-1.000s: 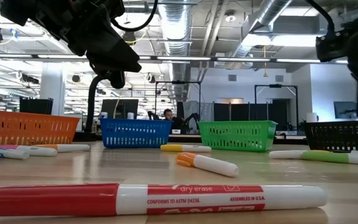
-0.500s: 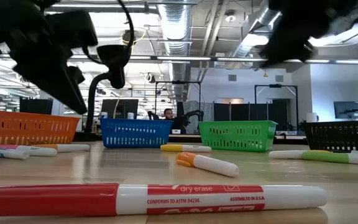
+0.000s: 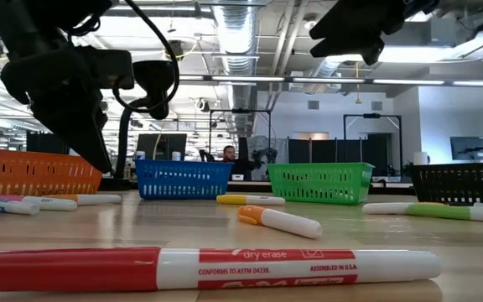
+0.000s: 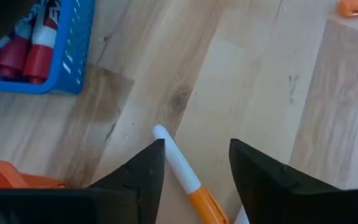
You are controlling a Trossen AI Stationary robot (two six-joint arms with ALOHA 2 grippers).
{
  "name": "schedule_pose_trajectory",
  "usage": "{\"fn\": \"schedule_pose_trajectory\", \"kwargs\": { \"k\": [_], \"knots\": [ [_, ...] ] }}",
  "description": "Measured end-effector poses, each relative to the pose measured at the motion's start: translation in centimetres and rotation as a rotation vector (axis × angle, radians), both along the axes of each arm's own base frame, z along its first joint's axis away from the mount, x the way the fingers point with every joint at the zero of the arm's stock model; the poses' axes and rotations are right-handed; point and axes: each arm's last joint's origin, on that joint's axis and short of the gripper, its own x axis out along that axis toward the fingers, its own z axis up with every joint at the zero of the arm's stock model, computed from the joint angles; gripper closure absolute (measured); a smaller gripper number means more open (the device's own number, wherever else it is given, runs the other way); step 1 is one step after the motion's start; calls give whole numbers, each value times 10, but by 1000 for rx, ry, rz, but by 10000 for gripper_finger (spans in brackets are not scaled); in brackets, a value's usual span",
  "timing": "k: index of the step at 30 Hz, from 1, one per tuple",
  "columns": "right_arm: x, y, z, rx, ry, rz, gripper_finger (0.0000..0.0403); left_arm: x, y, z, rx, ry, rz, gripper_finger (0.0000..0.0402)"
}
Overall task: Pick & Place Markers
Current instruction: Put the small left orange highlighter pen into the black basket
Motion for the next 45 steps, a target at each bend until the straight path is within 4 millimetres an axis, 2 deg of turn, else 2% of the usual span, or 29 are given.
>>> {"fn": "schedule_pose_trajectory", "kwargs": {
  "k": [9, 15, 18, 22, 25, 29, 37, 41, 45],
  "knots": [
    [0, 0, 0, -11, 2, 6, 239, 0, 6, -1, -14, 43, 5, 228],
    [0, 0, 0, -53, 8, 27, 237, 5, 24, 11, -63, 165, 35, 234],
    [1, -3, 0, -52, 8, 19, 239, 10, 25, 16, -87, 173, 11, 238],
    [3, -8, 0, -52, 11, -3, 239, 22, 19, 6, -104, 233, -3, 240],
    [3, -12, -1, -44, 19, -2, 237, 33, 16, -7, -92, 344, -23, 240],
    [4, -12, -1, -28, 27, 23, 238, 44, 15, -14, -32, 471, 3, 241],
    [3, -11, -2, -28, 32, 29, 245, 44, 16, -22, -51, 493, 55, 243],
    [3, -11, -2, -28, 31, 29, 247, 43, 15, -25, -63, 483, 47, 276],
    [3, -11, -2, -28, 32, 29, 250, 44, 15, -23, -75, 460, 40, 345]
  ]
}}
